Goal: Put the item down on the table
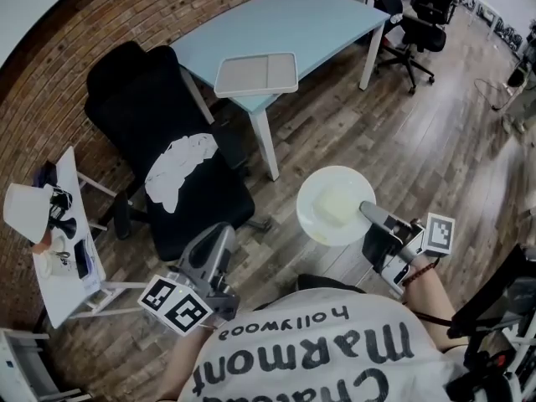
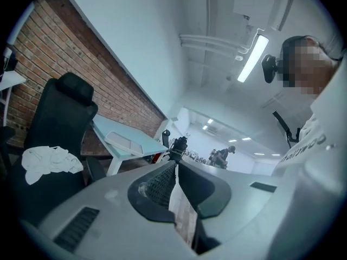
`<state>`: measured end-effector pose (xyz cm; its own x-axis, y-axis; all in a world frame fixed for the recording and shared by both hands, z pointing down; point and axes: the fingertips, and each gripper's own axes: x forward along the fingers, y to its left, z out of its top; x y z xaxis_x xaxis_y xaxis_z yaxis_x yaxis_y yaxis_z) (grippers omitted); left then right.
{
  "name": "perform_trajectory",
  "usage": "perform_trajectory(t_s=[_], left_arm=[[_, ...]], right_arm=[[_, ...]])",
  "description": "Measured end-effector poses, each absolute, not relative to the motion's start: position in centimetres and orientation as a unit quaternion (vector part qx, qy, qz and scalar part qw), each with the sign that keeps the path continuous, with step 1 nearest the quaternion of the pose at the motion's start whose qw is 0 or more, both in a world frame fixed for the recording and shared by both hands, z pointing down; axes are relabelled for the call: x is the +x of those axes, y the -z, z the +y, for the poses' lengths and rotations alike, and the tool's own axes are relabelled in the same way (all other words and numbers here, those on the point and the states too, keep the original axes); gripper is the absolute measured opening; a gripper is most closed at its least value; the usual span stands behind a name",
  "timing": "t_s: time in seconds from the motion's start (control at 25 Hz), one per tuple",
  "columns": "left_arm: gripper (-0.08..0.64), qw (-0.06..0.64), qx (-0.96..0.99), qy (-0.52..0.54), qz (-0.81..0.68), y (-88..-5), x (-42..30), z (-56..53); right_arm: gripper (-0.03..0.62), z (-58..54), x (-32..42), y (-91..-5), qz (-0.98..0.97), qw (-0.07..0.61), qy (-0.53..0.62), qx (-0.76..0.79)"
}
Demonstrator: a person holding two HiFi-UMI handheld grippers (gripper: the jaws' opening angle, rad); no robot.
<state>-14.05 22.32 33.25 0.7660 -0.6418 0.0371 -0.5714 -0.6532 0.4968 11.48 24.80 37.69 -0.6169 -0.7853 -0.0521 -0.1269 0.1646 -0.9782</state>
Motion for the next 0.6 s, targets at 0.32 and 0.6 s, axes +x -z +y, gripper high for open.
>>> perform_trajectory(t_s=[0.32, 0.6], left_arm=[[0.023, 0.24, 0.89, 0.08, -0.379, -33.6, -13.5, 19.7], [0.023, 0.259, 0.88, 0.074, -0.392, -34.8, -13.4, 19.0]], right_arm=[[0.04, 22.0, 13.8, -38.4, 0.691, 0.304, 0.576, -0.313], [0.04, 20.5, 14.6, -38.3, 0.692, 0.304, 0.575, -0.313]])
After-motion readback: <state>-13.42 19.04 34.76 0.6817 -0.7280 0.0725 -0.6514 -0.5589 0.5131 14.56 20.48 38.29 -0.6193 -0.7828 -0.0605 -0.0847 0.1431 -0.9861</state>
